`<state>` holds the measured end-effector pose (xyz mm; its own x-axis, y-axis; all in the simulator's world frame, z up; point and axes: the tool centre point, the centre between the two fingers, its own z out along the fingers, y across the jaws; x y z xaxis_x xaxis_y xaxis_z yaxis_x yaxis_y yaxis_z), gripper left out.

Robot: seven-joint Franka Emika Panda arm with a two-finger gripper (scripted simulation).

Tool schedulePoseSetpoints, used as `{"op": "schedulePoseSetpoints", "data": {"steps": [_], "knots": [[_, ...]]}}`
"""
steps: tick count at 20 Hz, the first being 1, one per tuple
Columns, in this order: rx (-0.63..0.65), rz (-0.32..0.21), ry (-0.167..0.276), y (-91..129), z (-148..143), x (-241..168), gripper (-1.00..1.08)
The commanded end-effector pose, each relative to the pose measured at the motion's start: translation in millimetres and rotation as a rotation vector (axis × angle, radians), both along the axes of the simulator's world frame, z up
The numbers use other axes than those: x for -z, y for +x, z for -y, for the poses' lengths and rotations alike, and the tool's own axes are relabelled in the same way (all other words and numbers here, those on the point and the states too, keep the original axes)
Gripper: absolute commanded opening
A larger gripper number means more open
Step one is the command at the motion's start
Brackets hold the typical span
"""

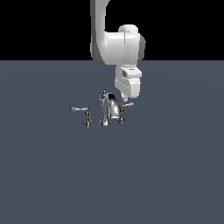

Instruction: Turn on the faucet by rotating a designated handle.

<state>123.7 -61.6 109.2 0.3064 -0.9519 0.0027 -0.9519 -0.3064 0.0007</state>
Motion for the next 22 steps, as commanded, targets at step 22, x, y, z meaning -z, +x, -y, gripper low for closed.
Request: {"op": "schedulePoseSetpoints", "data": {"steps": [22], "knots": [[0.056,0.000,0.002,-10,31,15,-1.00]]}}
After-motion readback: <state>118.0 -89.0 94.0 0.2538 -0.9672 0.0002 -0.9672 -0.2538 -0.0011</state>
